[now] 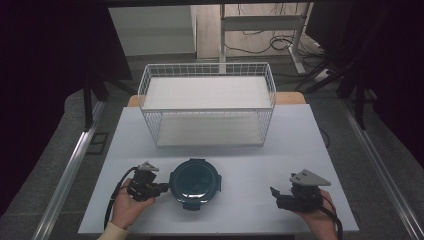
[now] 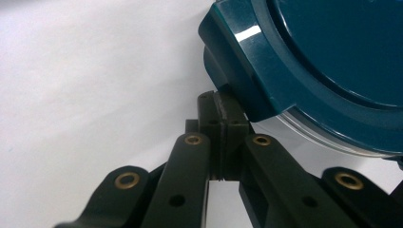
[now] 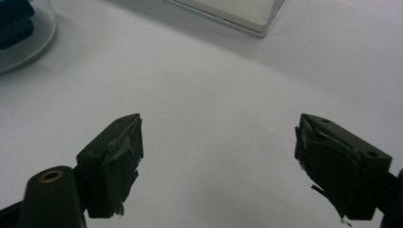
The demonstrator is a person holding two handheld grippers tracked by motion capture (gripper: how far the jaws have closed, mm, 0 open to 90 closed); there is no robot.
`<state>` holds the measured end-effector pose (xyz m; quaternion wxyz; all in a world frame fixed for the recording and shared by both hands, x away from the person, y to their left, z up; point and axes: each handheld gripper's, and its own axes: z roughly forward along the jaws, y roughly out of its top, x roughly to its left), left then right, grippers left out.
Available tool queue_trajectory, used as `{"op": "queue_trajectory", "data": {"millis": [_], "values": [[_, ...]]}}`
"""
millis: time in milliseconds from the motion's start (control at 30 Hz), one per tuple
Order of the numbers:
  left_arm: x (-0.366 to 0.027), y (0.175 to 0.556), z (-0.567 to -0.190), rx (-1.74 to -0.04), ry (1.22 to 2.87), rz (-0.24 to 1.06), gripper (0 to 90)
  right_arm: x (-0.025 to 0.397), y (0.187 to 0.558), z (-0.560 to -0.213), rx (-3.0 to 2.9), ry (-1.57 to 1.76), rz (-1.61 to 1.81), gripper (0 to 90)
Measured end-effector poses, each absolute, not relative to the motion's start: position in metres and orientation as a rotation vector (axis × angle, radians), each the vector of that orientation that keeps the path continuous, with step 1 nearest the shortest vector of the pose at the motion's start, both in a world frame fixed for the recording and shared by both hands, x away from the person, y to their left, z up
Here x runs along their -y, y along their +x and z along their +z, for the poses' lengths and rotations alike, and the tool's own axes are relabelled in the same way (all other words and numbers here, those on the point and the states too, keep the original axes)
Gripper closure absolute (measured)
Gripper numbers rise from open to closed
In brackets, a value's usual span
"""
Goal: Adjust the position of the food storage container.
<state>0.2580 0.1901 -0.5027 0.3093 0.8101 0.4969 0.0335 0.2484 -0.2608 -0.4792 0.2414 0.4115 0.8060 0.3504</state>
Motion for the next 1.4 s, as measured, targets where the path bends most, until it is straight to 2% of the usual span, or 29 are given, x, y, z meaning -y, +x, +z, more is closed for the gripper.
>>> {"op": "queue_trajectory", "data": {"millis": [467, 933, 1100, 1233, 1367, 1400], "values": [[-0.165, 0.26, -0.5, -1.282, 2.19, 0.139, 90.0, 0.261, 0.248, -0.478, -2.188, 1.131, 0.989, 15.9], [-0.147, 0.256, -0.499, -1.209, 2.203, 0.083, 90.0, 0.258, 0.248, -0.479, -2.204, 1.109, 0.988, 15.8], [-0.144, 0.256, -0.499, -1.175, 2.213, 0.104, 90.0, 0.258, 0.247, -0.479, -2.2, 1.099, 0.992, 15.7], [-0.154, 0.258, -0.499, -1.162, 2.165, 0.074, 90.0, 0.26, 0.246, -0.477, -2.163, 1.103, 1.001, 15.8], [-0.168, 0.252, -0.488, -1.165, 2.072, 0.159, 89.5, 0.262, 0.246, -0.477, -2.15, 1.103, 1.003, 16.0], [-0.171, 0.25, -0.486, -1.172, 2.043, 0.177, 87.0, 0.262, 0.246, -0.477, -2.15, 1.103, 1.002, 16.0]]}}
